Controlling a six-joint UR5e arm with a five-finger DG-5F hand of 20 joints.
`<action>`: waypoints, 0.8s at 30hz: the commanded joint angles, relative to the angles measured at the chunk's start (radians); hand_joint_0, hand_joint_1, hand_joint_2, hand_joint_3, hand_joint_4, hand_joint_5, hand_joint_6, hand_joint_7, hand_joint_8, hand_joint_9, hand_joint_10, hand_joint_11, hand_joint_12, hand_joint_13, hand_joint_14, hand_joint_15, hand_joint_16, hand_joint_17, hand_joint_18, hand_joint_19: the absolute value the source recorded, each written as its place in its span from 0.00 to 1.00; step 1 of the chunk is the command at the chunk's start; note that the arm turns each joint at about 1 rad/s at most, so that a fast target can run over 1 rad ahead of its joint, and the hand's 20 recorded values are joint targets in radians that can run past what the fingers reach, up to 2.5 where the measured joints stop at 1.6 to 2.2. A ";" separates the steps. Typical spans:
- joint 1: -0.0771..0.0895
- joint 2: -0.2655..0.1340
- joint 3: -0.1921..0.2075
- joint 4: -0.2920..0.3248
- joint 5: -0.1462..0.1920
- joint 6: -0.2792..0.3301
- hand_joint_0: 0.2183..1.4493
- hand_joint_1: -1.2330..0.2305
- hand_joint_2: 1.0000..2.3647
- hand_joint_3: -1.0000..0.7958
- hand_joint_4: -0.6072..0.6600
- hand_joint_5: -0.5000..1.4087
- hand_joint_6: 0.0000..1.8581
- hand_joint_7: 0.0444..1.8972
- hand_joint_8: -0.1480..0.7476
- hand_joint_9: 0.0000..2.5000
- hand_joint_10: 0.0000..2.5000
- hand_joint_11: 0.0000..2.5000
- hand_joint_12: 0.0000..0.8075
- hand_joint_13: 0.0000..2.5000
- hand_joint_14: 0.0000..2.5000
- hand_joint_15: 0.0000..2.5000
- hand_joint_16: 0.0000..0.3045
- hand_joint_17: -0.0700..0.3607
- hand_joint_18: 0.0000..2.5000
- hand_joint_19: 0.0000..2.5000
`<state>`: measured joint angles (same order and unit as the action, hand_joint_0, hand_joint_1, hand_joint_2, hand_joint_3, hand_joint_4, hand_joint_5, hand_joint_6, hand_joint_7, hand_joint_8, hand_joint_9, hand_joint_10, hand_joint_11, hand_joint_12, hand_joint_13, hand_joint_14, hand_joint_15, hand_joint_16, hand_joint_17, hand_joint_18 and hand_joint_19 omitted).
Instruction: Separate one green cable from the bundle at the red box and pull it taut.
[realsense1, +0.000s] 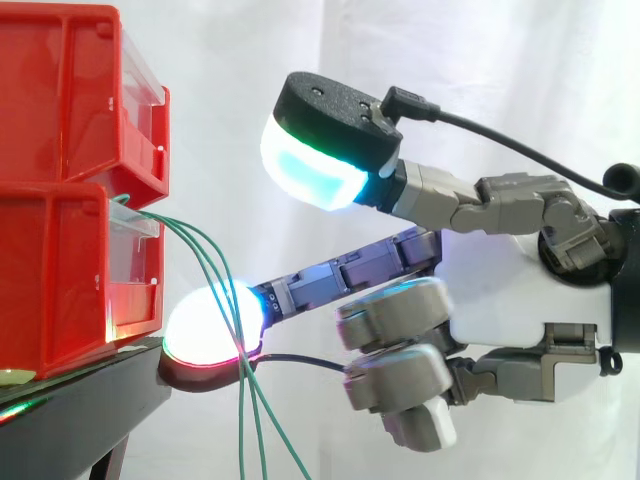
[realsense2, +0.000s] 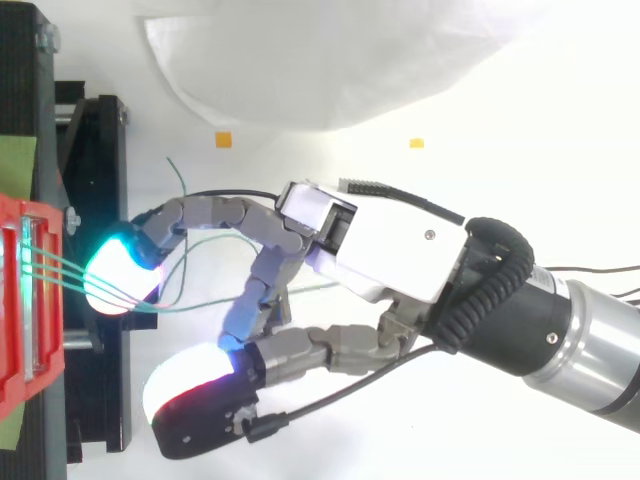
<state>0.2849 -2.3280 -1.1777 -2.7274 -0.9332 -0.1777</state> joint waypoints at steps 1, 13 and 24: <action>0.002 0.001 0.000 -0.012 0.002 0.026 0.24 0.33 0.00 0.28 0.71 0.19 0.27 0.44 0.48 0.63 0.09 0.73 0.44 0.61 0.00 0.66 0.23 0.53 0.55 0.41; 0.005 -0.001 0.000 -0.051 -0.001 0.066 0.24 0.25 0.00 0.28 0.66 0.22 0.27 0.59 0.51 0.50 0.77 0.60 0.46 0.53 0.39 0.61 0.23 0.53 0.52 0.44; 0.005 -0.001 0.000 -0.058 -0.004 0.080 0.24 0.20 0.00 0.28 0.61 0.23 0.27 0.66 0.52 0.44 0.92 0.54 0.45 0.48 0.51 0.56 0.21 0.50 0.48 0.44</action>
<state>0.2899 -2.3286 -1.1781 -2.7848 -0.9361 -0.1000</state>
